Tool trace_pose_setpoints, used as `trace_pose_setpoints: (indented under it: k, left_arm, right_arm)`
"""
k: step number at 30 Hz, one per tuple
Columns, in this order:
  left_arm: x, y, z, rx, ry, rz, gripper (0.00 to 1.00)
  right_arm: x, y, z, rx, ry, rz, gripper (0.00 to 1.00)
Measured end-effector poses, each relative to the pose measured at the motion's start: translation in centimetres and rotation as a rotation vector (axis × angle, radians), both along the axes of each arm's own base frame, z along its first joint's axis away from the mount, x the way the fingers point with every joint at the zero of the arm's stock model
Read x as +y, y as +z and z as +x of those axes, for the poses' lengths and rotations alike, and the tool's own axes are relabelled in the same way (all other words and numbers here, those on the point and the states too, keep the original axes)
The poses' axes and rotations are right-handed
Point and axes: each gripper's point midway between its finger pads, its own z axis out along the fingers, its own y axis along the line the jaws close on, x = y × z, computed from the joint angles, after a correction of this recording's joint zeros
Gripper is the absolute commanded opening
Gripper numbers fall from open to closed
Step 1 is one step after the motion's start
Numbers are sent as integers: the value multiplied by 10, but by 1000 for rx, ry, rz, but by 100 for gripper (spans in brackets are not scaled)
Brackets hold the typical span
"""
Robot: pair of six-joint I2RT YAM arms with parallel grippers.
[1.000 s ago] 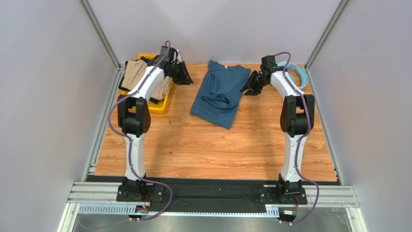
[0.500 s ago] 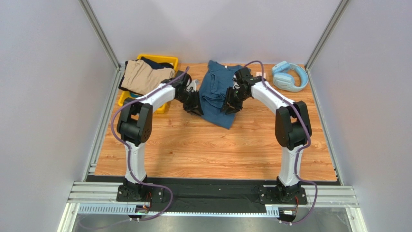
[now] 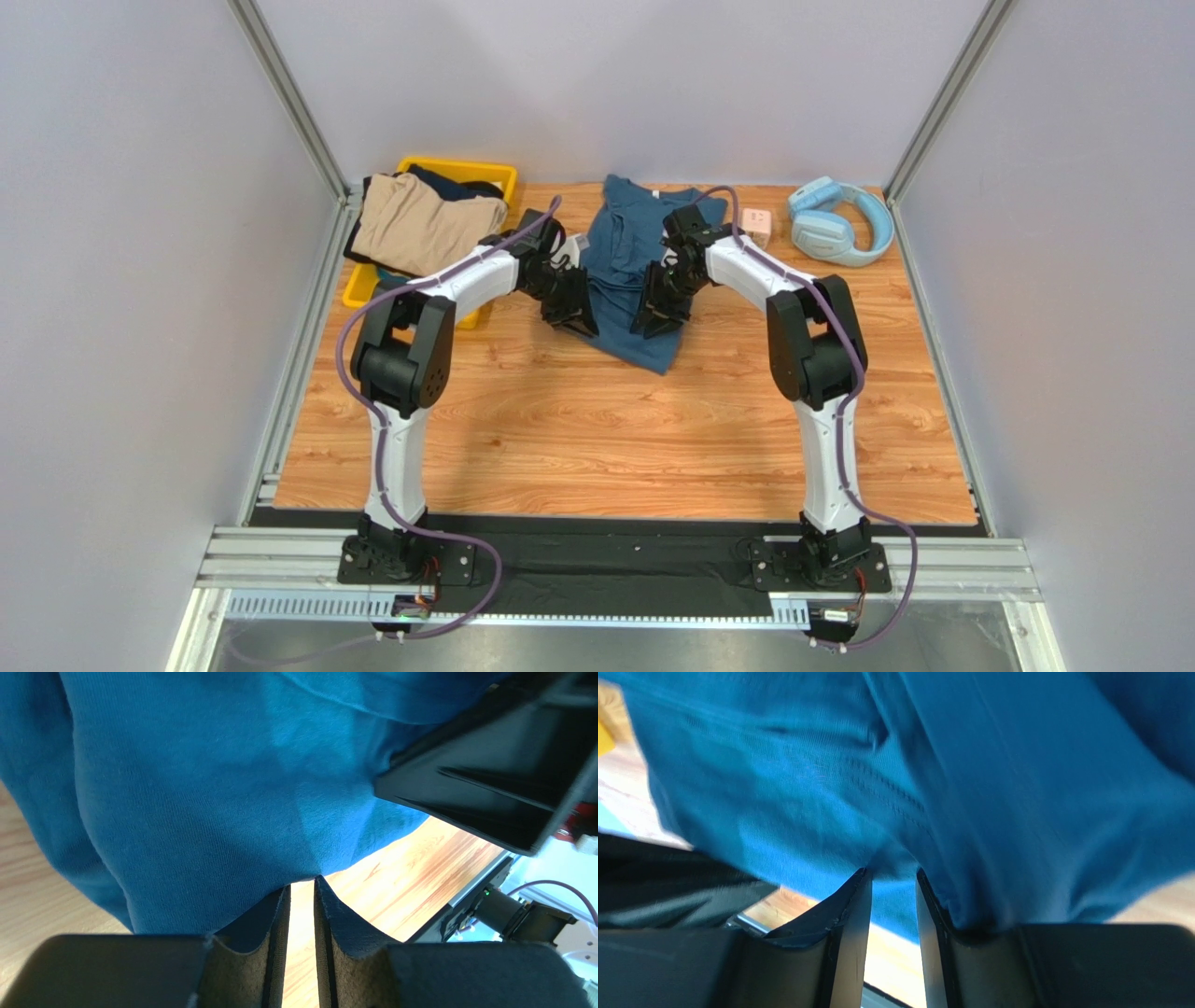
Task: Fold and stack the t-shirts
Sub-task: Fold the tshirt
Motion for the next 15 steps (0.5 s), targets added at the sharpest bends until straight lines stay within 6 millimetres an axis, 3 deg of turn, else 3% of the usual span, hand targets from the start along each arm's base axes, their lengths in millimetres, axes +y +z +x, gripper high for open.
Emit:
trace_pose_setpoints:
  k: [4,12,15]
  left_arm:
    - [-3,4,3,-8,-8,-13,24]
    - [-8,16,9,-36,-35,-34,23]
    - [-14,17,21,-52,-41,-47,22]
  right_arm:
    - [3,-6,8,-2,-1,-1,34]
    - [9,5,23,-44,-1,14,34]
    - [10,2,28,-48,-2,13,34]
